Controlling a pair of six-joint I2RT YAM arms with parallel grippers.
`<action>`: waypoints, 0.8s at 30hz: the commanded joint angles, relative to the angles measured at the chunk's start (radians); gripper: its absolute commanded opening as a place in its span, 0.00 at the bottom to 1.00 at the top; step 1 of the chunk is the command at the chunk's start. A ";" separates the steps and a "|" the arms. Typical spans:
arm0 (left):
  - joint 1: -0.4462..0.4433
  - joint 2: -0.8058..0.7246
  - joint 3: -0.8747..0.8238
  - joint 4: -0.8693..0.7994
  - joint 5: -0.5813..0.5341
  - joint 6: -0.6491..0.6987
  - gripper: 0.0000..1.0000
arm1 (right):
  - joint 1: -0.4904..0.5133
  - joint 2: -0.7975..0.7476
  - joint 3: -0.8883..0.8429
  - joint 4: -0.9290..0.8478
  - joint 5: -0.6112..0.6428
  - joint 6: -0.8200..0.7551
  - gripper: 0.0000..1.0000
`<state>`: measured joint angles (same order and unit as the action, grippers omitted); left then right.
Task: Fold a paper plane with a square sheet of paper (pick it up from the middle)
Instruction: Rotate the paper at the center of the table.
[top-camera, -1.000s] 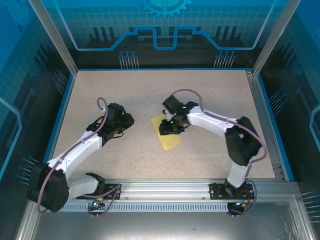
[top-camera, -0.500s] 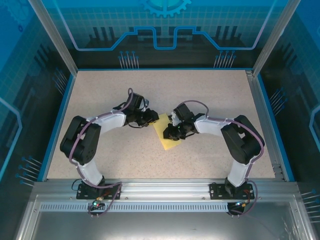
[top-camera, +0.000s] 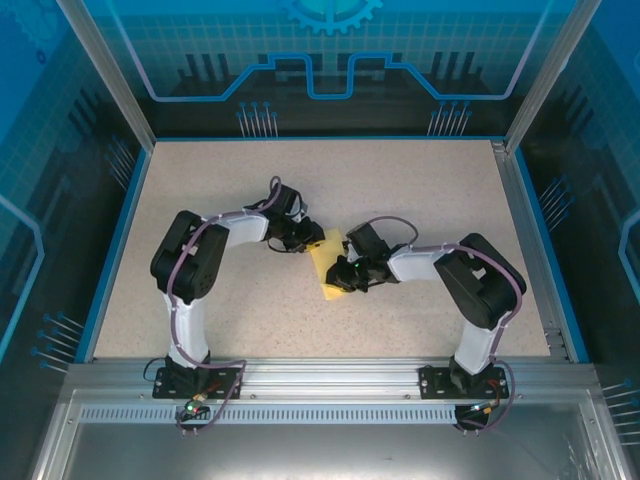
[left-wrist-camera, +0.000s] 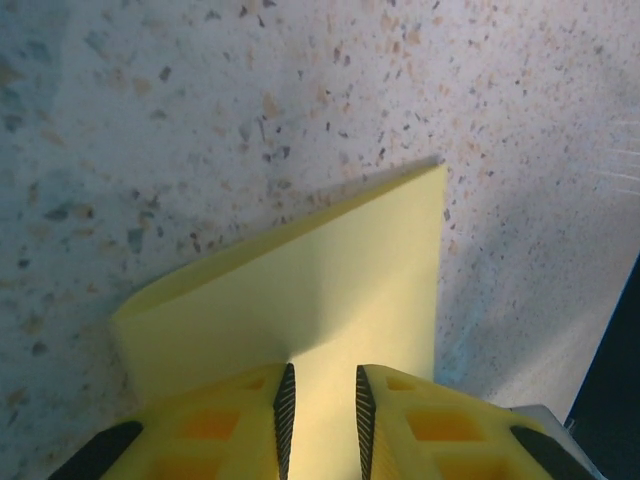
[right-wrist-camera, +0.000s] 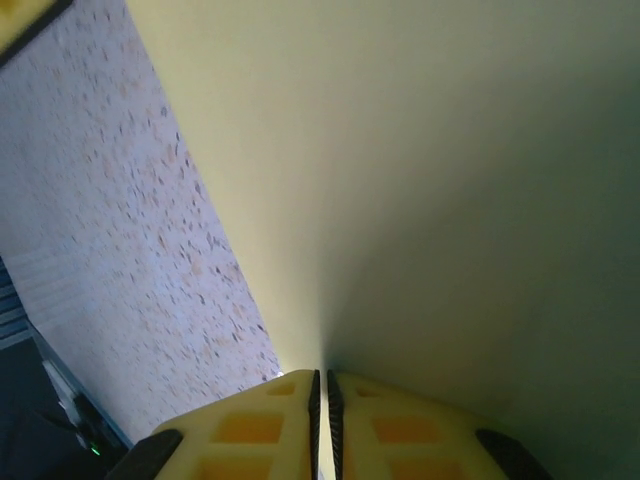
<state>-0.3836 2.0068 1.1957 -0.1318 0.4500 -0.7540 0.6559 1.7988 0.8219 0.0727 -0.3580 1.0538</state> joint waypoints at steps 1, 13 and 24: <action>-0.003 0.049 0.060 -0.061 0.003 0.038 0.26 | 0.043 0.039 -0.072 0.060 0.103 0.162 0.16; -0.004 0.020 0.129 -0.130 0.051 0.126 0.31 | -0.026 -0.180 0.081 -0.335 0.216 -0.114 0.28; -0.014 -0.023 0.110 -0.176 0.033 0.162 0.34 | -0.101 -0.222 0.009 -0.388 0.125 -0.193 0.34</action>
<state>-0.3912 1.9942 1.3010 -0.2737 0.4690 -0.6209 0.5545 1.5745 0.8436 -0.2672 -0.1967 0.8951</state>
